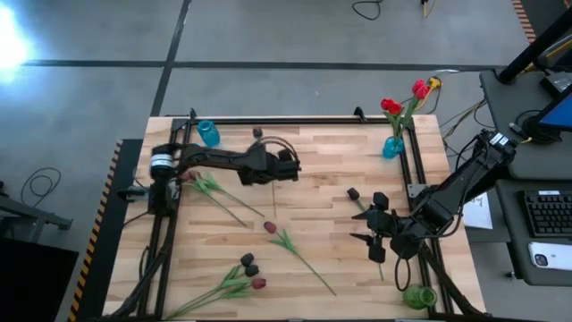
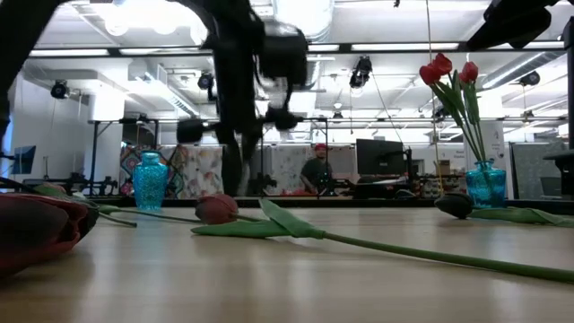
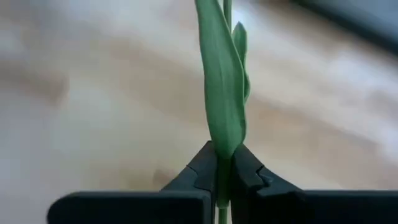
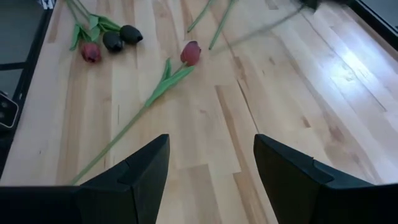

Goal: Sort flowers into vase by color
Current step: Put the black tulip into the left blue vase

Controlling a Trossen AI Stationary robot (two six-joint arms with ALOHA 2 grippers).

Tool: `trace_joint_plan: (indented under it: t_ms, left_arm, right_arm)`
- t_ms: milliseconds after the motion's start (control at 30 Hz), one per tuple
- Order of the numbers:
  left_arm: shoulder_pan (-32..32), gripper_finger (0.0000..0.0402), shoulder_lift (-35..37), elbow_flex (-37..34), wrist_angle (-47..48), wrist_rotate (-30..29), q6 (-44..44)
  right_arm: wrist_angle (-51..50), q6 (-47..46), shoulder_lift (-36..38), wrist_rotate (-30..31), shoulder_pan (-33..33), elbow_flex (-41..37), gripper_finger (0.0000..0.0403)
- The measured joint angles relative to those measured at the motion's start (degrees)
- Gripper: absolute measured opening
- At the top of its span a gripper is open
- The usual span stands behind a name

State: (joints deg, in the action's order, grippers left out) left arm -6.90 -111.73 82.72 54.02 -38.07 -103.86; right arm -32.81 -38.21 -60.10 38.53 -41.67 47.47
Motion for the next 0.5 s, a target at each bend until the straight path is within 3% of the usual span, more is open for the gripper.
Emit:
trace_joint_plan:
  t_ms: [267,500]
  left_arm:
    - [3.3,0.0000,15.9,0.1,1.1,-22.5,22.2]
    - [7.2,0.0000,25.8,0.0,8.1,-34.8,24.8]
  right_arm:
    - [0.7,1.2,0.0,0.8,-0.2,0.0,0.0226]
    - [6.9,5.7,0.0,6.5,-2.5,-1.7,0.0226]
